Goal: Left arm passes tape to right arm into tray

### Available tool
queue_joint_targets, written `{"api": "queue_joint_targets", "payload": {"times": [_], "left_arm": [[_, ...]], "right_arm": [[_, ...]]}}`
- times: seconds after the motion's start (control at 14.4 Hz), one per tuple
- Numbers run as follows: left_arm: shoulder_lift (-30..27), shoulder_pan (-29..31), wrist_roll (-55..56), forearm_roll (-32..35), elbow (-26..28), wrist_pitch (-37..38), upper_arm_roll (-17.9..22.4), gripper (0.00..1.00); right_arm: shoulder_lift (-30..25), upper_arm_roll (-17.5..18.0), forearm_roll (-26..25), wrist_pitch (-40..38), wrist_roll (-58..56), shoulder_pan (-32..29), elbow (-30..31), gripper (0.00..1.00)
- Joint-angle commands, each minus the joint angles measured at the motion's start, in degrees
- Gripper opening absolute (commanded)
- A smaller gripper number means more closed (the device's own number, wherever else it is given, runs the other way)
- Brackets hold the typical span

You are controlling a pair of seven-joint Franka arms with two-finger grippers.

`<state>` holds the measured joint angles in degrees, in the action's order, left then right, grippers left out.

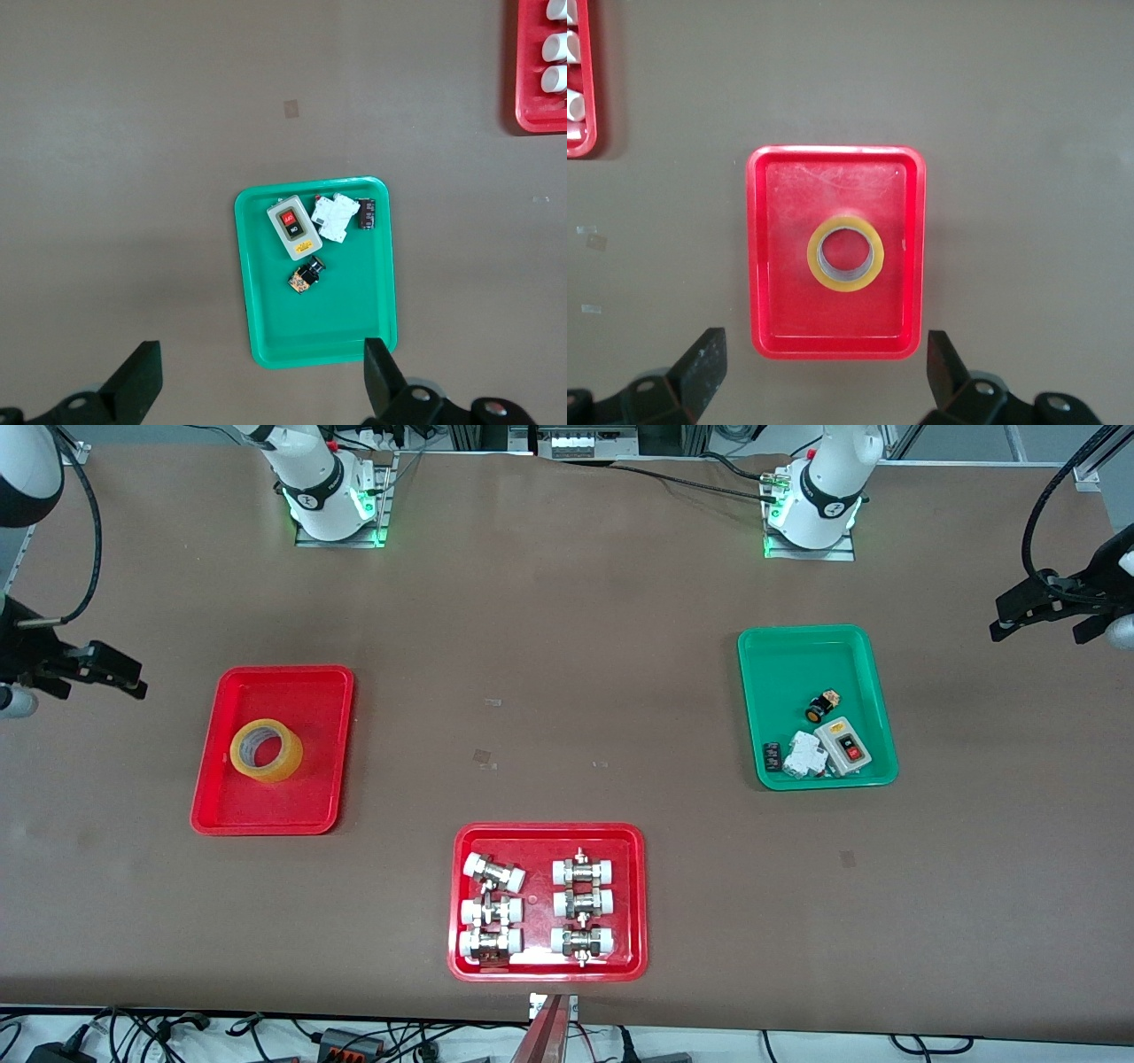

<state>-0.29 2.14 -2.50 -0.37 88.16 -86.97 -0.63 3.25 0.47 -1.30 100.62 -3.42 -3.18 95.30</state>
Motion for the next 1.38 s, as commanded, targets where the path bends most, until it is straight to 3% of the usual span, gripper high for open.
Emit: {"api": "queue_joint_targets", "payload": {"times": [0.0,1.32], "left_arm": [[0.82,-0.21,0.56,0.99,-1.94,1.37,-0.16,1.0],[1.43,-0.21,0.56,0.9,-2.99,1.54,-0.16,1.0]], "right_arm": [[-4.21,0.23,-0.64,2.92,0.95,-0.16,6.39,1.0],[-4.65,0.49,0.16,-0.34,1.13,0.28,5.6,1.0]]}}
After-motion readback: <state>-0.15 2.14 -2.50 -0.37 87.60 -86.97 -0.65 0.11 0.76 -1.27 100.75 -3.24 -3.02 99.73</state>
